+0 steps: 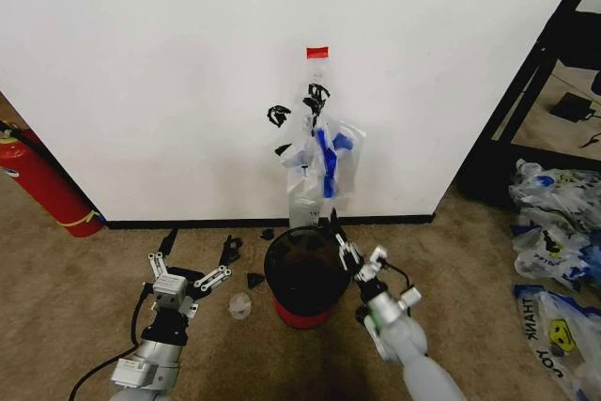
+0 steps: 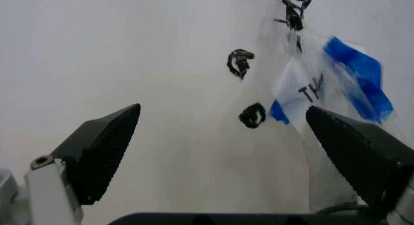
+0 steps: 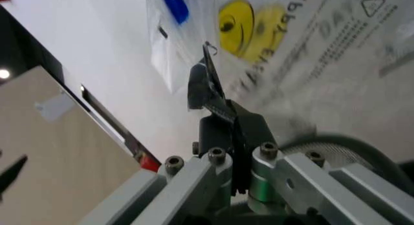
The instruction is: Pick up the garbage bag from the wall and place it over the trash bin.
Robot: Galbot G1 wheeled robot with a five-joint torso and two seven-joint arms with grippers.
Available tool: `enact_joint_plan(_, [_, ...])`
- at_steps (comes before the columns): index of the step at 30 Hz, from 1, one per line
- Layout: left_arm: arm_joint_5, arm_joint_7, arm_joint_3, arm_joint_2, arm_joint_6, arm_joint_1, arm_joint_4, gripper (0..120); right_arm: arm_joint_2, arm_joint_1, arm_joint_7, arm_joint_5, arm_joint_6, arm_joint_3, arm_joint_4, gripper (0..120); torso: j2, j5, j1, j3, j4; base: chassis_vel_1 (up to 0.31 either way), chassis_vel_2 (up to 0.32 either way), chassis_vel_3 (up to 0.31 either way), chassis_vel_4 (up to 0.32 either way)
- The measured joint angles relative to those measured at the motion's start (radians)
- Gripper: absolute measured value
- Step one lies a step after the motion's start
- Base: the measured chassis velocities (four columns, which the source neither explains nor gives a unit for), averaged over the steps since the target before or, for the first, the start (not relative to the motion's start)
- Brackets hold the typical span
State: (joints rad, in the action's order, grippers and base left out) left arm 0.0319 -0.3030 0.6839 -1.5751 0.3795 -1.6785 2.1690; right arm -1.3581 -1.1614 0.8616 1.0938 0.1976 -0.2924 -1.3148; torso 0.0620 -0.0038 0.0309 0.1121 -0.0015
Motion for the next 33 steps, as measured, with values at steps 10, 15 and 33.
enact_joint_plan(10, [0.023, 0.000, 0.003, 0.026, -0.008, 0.021, -0.009, 100, -0.002, -0.033, 0.073, -0.059, 0.014, -0.039, 0.077, 0, 0.000, 0.0000, 0.000, 0.000, -0.0001, 0.000, 0.000, 0.000, 0.000])
enact_joint_plan(15, [0.031, 0.001, 0.002, 0.035, -0.009, 0.026, -0.020, 100, -0.007, -0.035, 0.086, -0.083, 0.018, -0.057, 0.096, 0, 0.000, -0.0004, 0.000, 0.000, -0.0002, 0.000, 0.000, 0.000, 0.000])
enact_joint_plan(33, [0.046, 0.002, 0.005, 0.058, -0.009, 0.038, -0.038, 100, 0.051, 0.006, -0.036, -0.050, 0.044, -0.037, -0.181, 1, 0.000, 0.0003, 0.000, 0.000, 0.0003, 0.000, 0.000, 0.000, 0.000])
